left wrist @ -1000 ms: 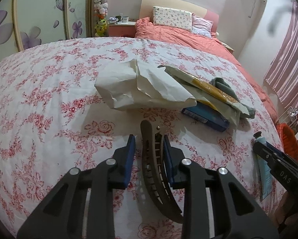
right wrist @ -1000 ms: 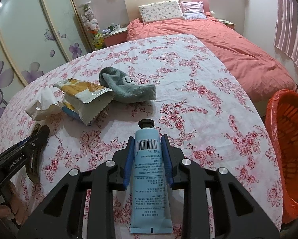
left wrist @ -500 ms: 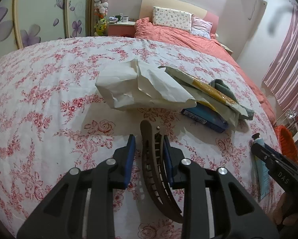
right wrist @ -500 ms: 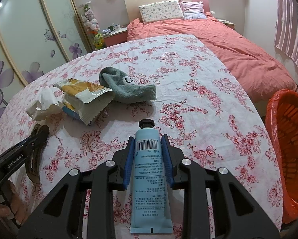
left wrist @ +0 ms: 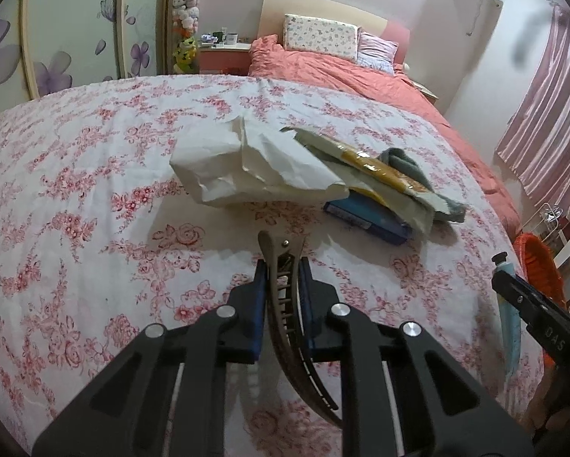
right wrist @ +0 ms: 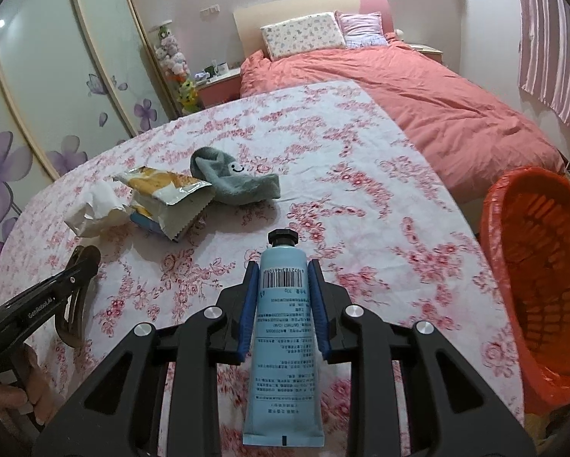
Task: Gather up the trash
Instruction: 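Carry the tube and clip over the orange basket while both tools open to drop them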
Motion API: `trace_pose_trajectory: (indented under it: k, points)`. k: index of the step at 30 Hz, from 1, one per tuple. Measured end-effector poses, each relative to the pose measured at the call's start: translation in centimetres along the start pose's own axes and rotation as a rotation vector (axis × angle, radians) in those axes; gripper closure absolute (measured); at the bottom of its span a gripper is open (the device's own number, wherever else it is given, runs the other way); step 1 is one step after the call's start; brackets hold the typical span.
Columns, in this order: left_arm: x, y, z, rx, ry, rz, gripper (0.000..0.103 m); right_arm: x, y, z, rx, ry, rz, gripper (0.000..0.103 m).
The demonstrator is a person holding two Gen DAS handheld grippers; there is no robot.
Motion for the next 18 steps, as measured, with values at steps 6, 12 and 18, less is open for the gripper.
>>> trace_pose_trajectory:
  k: [6, 12, 18]
  points:
    - [-0.2, -2.6, -2.3, 0.028, -0.039, 0.038, 0.086, -0.1, -1.1, -3.0, -0.011, -0.064, 0.025, 0.076]
    - [-0.4, -8.0, -5.0, 0.115, -0.079, 0.118, 0.086, -1.0, -4.6, -7.9, 0.009, -0.179, 0.094, 0.076]
    - [-0.2, -15.6, -6.8, 0.225, -0.104, 0.233, 0.086, -1.3, -9.0, -11.6, 0.076, -0.277, 0.163, 0.076]
Point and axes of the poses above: each gripper's, at about its wrist camera, not at the fingertips, and z roughly the way its jaws point, y to its left, x to its underside, the point moved 5 cm from there along z, roughly the way its jaws point, and after that the axes turned 10 degrees about y, right-handed, at the moved point
